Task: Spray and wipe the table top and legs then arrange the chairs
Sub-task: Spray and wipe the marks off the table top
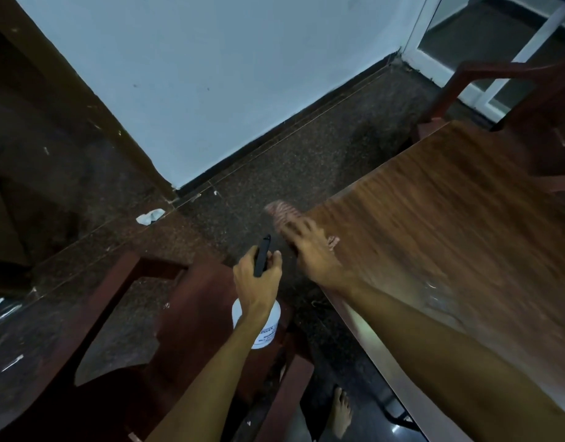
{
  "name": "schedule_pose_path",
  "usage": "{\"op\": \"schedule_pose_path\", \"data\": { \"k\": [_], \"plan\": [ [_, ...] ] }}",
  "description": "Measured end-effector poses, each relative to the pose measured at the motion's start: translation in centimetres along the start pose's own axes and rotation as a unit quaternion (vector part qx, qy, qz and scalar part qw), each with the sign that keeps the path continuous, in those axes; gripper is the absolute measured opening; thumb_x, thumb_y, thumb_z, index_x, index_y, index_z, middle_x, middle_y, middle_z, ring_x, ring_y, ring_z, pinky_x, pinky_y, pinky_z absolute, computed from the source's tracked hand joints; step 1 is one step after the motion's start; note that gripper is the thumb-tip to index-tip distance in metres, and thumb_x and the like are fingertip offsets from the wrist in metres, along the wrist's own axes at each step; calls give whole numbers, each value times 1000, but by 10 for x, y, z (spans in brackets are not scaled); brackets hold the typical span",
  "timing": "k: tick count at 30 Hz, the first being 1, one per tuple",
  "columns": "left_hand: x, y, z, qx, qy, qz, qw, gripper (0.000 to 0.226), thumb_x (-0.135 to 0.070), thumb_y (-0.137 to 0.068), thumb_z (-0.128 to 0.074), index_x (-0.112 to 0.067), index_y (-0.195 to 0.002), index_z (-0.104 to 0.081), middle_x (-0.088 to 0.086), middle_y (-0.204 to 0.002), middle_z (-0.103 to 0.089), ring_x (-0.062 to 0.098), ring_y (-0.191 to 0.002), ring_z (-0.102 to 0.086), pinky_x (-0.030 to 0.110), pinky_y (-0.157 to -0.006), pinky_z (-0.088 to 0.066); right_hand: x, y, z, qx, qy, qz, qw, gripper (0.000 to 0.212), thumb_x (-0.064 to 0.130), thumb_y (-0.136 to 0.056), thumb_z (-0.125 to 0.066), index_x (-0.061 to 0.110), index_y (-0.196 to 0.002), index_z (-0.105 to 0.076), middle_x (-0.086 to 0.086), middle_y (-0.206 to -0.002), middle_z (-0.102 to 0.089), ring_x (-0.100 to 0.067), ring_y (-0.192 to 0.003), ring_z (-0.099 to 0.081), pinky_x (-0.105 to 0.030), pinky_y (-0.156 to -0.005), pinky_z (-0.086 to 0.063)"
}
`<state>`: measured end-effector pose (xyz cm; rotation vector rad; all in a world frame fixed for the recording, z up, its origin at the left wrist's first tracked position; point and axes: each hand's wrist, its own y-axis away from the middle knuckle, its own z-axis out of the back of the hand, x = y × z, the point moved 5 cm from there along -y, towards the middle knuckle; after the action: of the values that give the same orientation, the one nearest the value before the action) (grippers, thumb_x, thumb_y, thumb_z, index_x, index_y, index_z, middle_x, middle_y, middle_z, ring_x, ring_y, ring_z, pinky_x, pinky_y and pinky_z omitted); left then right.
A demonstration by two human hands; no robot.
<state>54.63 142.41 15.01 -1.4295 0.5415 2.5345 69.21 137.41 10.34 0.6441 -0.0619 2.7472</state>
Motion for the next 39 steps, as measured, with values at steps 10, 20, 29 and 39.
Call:
{"op": "schedule_pose_path", "data": {
  "k": [10,20,29,39],
  "plan": [
    [-11,-17,-10,14,2,-37,999,24,-18,-90,-76,-16,-70,-62,0,-55,-59,10,-47,-52,22,-51,-42,-104,-17,56,-60,1,-128,990,80,-10,-74,-54,12,-150,-41,-11,-160,-26,-34,-142,-23,-52,-115,-25],
    [-43,26,-47,75,-39,-89,992,23,-17,-90,-75,-13,-71,-63,4,-57,-60,17,-55,-57,25,-56,-47,-69,80,29,-21,-24,-91,995,93,-10,-63,-55,16,-151,-43,-10,-161,-29,-37,-144,-25,-52,-117,-25],
    [-61,122,-92,166,-71,-156,971,21,-16,-91,-75,-11,-73,-64,9,-61,-64,23,-59,-63,31,-60,-51,-92,285,53,-105,47,-270,956,85,1,-63,-66,24,-143,-49,-3,-148,-44,-33,-113,-43,-45,-87,-43],
    [-49,232,-139,333,-98,-181,920,32,-16,-93,-72,-5,-67,-57,4,-54,-51,11,-48,-47,24,-52,-40,-111,510,69,-260,-58,-590,762,74,-9,-76,-54,22,-144,-50,-9,-145,-46,-36,-104,-40,-45,-75,-48]
  ]
}}
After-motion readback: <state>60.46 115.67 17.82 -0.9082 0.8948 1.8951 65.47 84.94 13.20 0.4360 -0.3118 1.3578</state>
